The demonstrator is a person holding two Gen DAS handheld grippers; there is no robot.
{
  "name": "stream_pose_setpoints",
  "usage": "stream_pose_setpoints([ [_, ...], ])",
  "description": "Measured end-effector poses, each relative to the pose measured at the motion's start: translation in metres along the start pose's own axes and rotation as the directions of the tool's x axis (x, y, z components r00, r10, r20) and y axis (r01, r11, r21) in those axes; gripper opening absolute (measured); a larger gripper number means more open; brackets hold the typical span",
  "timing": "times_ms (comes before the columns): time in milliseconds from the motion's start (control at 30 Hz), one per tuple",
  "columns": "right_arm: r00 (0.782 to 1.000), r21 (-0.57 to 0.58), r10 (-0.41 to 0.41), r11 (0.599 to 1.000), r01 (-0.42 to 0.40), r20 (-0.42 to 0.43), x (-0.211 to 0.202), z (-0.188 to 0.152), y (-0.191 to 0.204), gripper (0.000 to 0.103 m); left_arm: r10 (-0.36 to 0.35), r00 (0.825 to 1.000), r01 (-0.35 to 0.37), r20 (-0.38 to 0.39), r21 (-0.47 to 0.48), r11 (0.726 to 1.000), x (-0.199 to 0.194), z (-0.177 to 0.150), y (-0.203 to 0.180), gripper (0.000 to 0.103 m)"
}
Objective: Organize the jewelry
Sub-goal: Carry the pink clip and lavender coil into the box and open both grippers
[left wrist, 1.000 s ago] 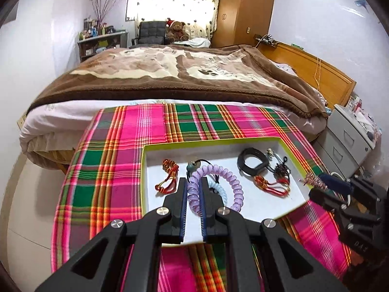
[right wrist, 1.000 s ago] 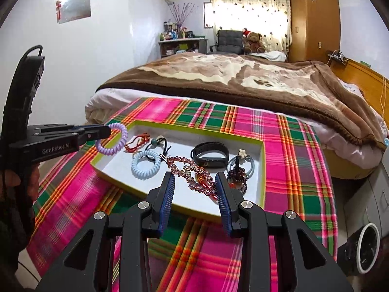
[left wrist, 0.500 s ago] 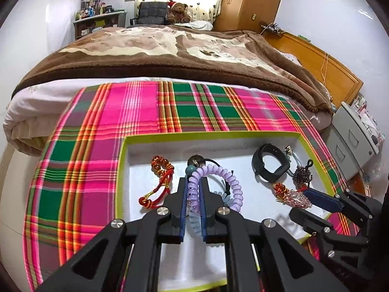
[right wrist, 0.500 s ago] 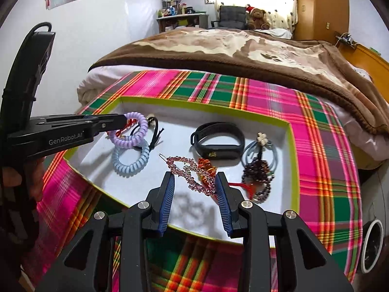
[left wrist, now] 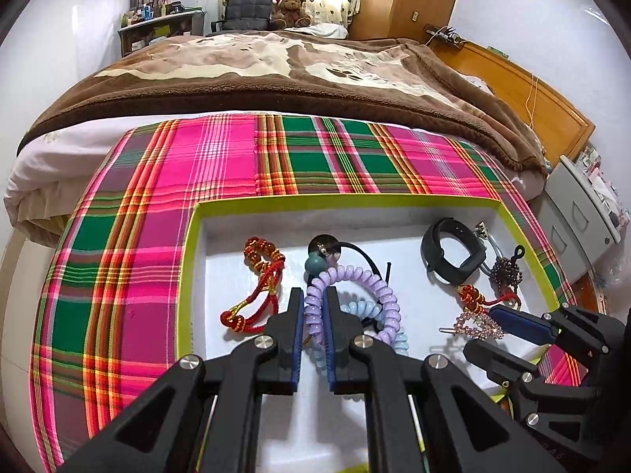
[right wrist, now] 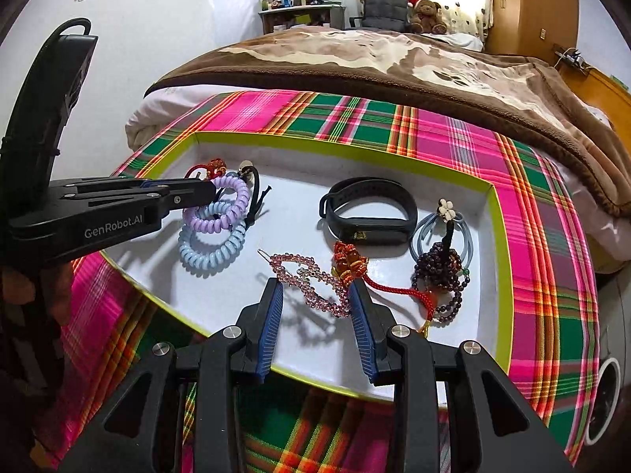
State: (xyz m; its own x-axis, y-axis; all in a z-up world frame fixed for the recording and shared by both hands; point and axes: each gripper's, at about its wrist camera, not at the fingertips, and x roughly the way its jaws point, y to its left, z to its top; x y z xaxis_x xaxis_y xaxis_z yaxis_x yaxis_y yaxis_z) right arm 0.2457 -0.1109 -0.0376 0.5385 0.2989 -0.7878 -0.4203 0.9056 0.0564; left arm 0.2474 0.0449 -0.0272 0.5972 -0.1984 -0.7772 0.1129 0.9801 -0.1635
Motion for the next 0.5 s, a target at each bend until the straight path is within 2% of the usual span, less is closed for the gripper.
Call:
stream_pose_setpoints([
  [367, 1.000, 0.009, -0.002, 1.000, 0.002, -0.003, 0.0021, 0.0012, -0.0015, 0.036, 0.002, 1.000, -0.002, -0.004, -0.006, 1.000, 0.0017, 0.0005, -0.0017, 0.012],
  [400, 1.000, 0.012, -0.003, 1.000, 0.003, -0.003, 0.0023, 0.0015, -0.0019, 0.036, 0.003, 1.000, -0.003, -0.004, -0.009, 1.000, 0.0018, 0.0004, -0.0015, 0.014],
  [500, 1.000, 0.020, -0.007, 1.000, 0.007, -0.003, 0.0026, 0.0022, -0.0026, 0.037, -0.002, 1.000, 0.002, 0.001, -0.012, 1.000, -0.0006, 0.0002, -0.0013, 0.029],
])
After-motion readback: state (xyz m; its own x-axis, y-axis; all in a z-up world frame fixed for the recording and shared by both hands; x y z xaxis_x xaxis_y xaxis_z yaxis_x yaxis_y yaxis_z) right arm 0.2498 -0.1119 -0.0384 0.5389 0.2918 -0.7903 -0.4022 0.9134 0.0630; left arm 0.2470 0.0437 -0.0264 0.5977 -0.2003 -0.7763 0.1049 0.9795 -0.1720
